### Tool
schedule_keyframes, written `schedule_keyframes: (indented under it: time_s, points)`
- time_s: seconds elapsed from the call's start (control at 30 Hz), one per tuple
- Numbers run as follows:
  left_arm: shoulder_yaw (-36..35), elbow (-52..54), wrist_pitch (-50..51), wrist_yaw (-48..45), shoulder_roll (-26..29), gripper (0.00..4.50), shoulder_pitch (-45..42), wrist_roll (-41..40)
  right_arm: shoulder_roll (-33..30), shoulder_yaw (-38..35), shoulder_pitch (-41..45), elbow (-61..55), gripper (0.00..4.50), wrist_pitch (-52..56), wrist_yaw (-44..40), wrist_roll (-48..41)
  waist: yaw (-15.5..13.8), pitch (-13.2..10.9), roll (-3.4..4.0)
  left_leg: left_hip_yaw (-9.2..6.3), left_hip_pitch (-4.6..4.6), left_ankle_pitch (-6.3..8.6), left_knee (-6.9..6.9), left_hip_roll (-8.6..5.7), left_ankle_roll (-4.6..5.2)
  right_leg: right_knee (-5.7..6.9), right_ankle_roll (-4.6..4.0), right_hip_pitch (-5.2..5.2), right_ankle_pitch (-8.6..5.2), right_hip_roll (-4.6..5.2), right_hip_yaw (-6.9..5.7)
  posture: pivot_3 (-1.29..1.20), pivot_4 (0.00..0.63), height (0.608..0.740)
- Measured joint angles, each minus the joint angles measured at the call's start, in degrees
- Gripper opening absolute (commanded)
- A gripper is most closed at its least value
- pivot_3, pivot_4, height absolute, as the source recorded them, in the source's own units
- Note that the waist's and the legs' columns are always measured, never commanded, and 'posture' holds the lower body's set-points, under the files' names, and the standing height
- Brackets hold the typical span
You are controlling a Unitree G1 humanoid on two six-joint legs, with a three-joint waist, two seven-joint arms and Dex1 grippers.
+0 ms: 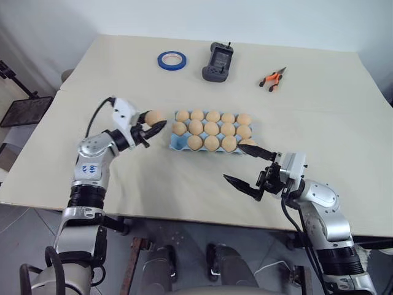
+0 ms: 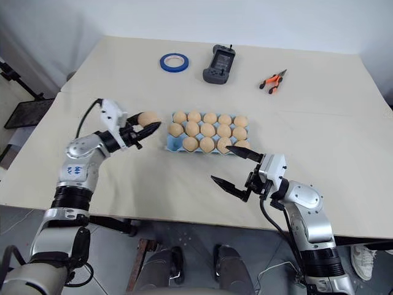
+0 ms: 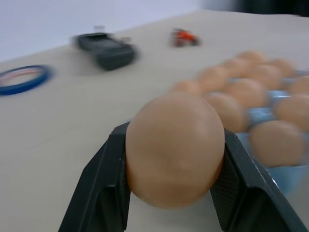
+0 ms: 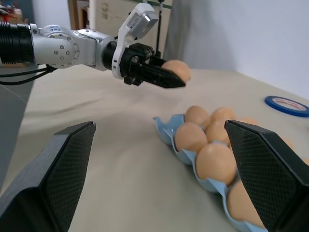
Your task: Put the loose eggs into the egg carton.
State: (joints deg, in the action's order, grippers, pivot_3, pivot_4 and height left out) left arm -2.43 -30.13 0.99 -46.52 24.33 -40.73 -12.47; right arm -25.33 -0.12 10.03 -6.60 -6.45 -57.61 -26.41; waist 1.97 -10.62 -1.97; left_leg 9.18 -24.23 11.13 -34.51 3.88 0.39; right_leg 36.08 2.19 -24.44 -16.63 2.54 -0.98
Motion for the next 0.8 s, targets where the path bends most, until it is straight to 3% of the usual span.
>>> schedule_keyframes:
  time_s: [0.03, 0.3, 0.5, 0.8]
  points:
    - [0.7, -0.2, 0.2, -0.5, -0.3, 1.85, -0.2, 0.2, 0.0, 0.0, 0.0, 0.0, 4.50, 0.0, 0.2, 0.0, 0.1, 0.0, 0.00, -0.01, 0.00, -0.01, -0.03, 0.03, 0.00, 0.04, -0.01, -0.01, -0.01, -0.03, 0.00, 0.00, 0.150, 0.740]
    - [2.6, -2.1, 0.2, -4.6, -0.5, 4.42, -1.4, 0.7, 0.8, 0.0, -0.9, 0.0, 4.50, -0.7, 1.3, 0.7, -0.1, 0.0, 0.00, -0.08, -0.02, 0.02, -0.42, 0.09, 0.02, 0.31, -0.07, 0.00, -0.04, -0.05, -0.04, 0.00, 0.150, 0.740]
    - [0.8, -1.6, -0.5, -5.1, 4.4, 4.47, -0.3, 1.1, 1.2, -0.1, -1.6, 0.0, 4.50, -1.2, 1.4, 1.1, 0.2, 0.0, 0.00, -0.08, 0.00, 0.02, -0.49, 0.12, 0.03, 0.43, -0.08, 0.01, -0.05, -0.03, -0.02, 0.00, 0.150, 0.740]
    - [-3.3, 5.5, -2.4, -16.0, 16.8, 4.47, 12.7, -1.8, -2.2, -2.2, -2.9, 1.4, 4.50, -2.0, -0.9, 0.5, 0.4, 0.0, 0.02, -0.09, 0.01, 0.05, -0.34, 0.17, -0.01, 0.41, -0.77, -0.04, -0.44, 0.06, -0.03, 0.00, 0.150, 0.740]
